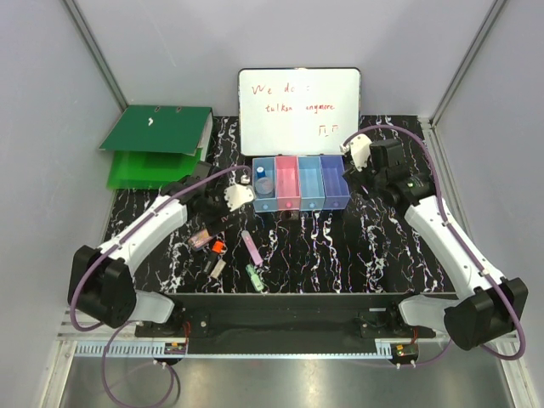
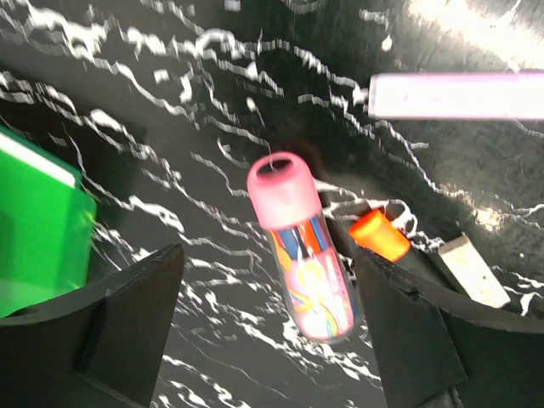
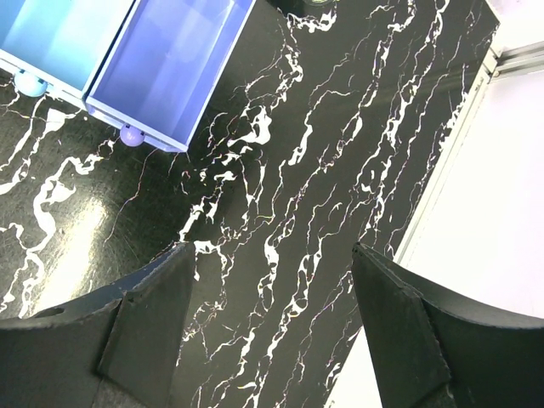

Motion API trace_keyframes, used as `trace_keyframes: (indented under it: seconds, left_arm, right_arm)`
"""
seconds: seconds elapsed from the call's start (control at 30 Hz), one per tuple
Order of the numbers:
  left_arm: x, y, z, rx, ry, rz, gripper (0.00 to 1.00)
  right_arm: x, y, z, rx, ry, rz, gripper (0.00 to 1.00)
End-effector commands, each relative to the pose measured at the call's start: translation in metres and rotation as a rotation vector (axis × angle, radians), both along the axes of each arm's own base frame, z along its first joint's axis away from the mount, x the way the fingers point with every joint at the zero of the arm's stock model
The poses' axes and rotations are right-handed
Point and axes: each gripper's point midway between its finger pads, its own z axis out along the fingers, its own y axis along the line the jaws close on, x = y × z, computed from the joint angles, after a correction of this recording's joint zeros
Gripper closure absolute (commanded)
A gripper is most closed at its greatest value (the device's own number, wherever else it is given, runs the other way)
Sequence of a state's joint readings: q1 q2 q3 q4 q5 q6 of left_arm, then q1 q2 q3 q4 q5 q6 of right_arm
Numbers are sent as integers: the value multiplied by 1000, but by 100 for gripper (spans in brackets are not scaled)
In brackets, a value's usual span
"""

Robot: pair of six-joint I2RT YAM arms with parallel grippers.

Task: Sort the stationery into containers
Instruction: Pick up the stationery from the center of the board.

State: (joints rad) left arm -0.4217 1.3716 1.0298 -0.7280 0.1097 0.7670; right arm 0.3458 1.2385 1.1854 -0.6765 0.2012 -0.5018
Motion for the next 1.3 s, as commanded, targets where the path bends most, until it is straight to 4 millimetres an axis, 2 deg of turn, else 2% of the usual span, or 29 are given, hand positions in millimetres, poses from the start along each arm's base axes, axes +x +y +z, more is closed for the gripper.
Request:
trace_keyframes:
  seconds: [0.0, 0.13, 0.47, 0.97, 1.1, 1.27]
  left_arm:
    - [-8, 18, 1, -4, -4, 101, 14]
    - [-17, 33, -20, 21, 46, 148, 15]
    - [-30, 61, -52, 40, 110, 219, 16]
    - [-37, 68, -87, 44, 195, 235, 19]
    - [-44, 70, -100, 52, 229, 237, 23]
    - [-45, 69, -108, 43, 248, 244, 37]
  right_arm:
    - [4, -4, 31, 13, -98, -10, 19]
    - [3, -4, 33, 15, -105, -10, 19]
    - [1, -4, 31, 18, -103, -9, 19]
    - [8, -1, 44, 32, -125, -12, 19]
    - [9, 0, 48, 39, -130, -13, 19]
    - [10, 1, 52, 51, -135, -15, 18]
